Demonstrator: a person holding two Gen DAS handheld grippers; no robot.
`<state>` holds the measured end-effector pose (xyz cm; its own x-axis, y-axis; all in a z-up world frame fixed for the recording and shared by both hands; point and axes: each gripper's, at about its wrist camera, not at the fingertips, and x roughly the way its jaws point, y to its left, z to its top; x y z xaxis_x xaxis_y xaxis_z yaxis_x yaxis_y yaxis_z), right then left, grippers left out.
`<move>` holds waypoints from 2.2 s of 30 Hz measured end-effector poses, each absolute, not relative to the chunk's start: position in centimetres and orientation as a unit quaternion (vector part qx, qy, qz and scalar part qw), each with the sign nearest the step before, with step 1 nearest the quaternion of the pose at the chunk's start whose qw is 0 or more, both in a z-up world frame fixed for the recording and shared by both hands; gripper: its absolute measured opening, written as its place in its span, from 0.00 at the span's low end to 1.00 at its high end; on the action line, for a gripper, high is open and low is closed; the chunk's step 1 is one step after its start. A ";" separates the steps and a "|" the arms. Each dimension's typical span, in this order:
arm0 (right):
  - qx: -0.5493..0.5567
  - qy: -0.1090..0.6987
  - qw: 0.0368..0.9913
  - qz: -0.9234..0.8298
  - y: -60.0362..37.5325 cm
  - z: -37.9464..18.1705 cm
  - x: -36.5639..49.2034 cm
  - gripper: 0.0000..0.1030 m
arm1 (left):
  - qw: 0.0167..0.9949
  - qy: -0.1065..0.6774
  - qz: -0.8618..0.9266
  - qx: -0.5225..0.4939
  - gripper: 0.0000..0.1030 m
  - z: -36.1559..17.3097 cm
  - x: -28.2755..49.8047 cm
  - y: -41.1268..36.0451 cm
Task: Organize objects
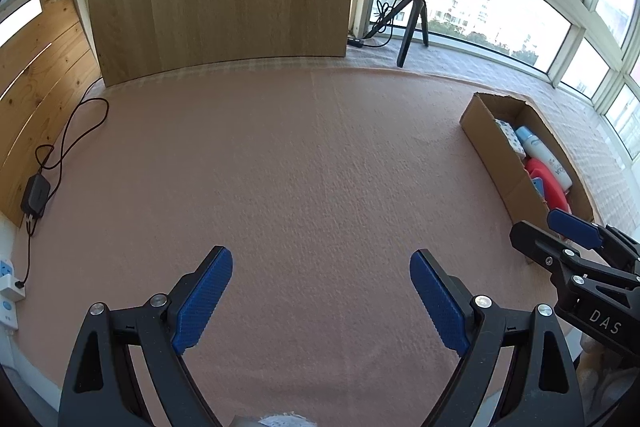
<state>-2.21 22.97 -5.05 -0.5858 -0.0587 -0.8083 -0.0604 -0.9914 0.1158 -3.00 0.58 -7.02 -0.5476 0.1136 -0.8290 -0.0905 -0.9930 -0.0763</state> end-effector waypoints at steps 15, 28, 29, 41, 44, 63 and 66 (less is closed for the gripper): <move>-0.445 0.068 0.012 0.893 22.9 -4.8 -2.2 0.75 | 0.062 -0.008 0.881 -0.469 0.90 -6.7 -3.2 0.4; -0.444 0.062 0.005 0.894 22.2 -4.6 -3.2 0.75 | 0.054 -0.011 0.882 -0.467 0.90 -6.3 -3.7 -0.7; -0.444 0.062 0.005 0.894 22.2 -4.6 -3.3 0.75 | 0.054 -0.011 0.882 -0.467 0.90 -6.4 -3.7 -0.8; -0.446 0.068 0.007 0.893 22.3 -4.7 -3.4 0.75 | 0.053 -0.010 0.880 -0.471 0.90 -6.5 -4.1 -0.9; -0.446 0.068 0.008 0.892 22.3 -4.7 -3.5 0.75 | 0.053 -0.010 0.880 -0.473 0.90 -6.7 -4.2 -0.9; -0.449 0.071 0.010 0.891 22.5 -5.0 -3.6 0.75 | 0.054 -0.008 0.879 -0.474 0.90 -7.1 -4.2 -0.8; -0.449 0.072 0.010 0.891 22.5 -5.0 -3.6 0.75 | 0.054 -0.009 0.879 -0.474 0.90 -7.1 -4.2 -0.7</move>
